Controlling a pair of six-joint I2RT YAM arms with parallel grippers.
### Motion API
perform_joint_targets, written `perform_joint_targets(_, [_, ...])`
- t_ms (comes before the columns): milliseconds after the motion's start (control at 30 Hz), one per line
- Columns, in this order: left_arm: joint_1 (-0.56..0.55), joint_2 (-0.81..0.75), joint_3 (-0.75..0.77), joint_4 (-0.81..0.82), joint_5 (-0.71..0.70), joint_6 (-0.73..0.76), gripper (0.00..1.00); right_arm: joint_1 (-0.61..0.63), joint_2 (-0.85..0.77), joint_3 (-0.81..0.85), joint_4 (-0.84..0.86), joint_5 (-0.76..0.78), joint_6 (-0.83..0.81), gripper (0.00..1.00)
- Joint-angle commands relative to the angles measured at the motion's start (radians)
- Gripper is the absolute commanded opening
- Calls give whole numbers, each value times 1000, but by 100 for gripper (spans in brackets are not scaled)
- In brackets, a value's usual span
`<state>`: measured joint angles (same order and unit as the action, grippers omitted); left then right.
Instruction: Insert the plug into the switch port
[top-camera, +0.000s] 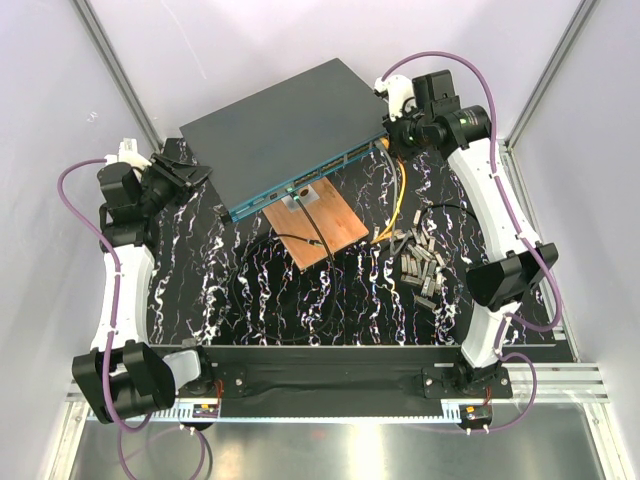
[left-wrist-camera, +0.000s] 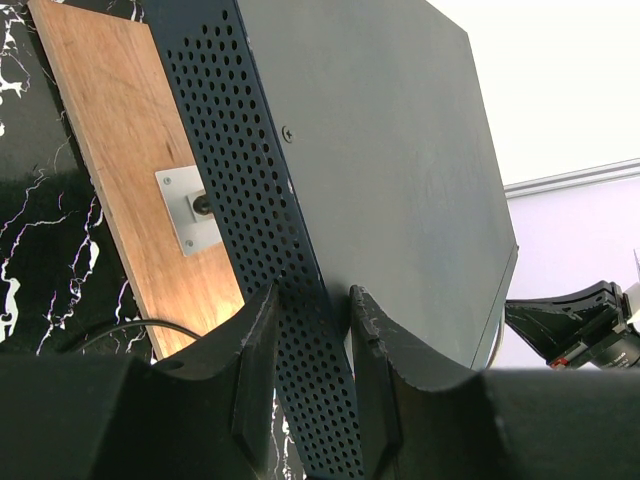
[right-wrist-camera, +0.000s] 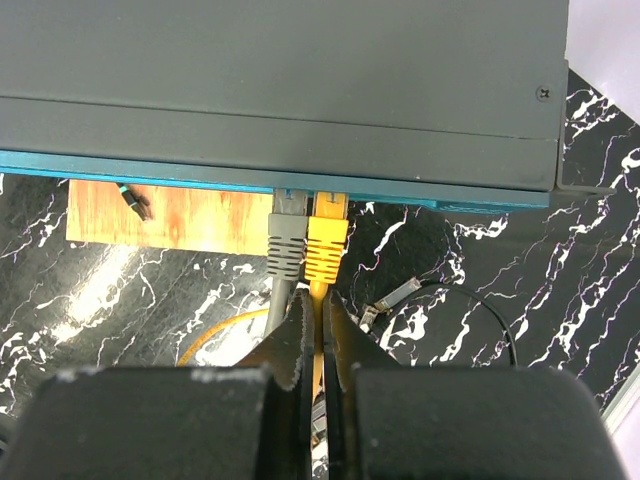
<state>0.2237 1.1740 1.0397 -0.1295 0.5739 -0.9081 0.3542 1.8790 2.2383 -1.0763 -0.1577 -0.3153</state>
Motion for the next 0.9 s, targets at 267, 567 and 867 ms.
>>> perform_joint_targets(267, [-107, 65, -15, 126, 76, -5, 11, 46, -50, -72, 288, 3, -56, 15])
perform_joint_targets(567, [-34, 26, -29, 139, 76, -29, 24, -37, -211, -270, 257, -12, -61, 42])
perform_joint_targets(867, [-20, -14, 11, 62, 44, 23, 67, -136, -342, -382, 144, -66, -111, 69])
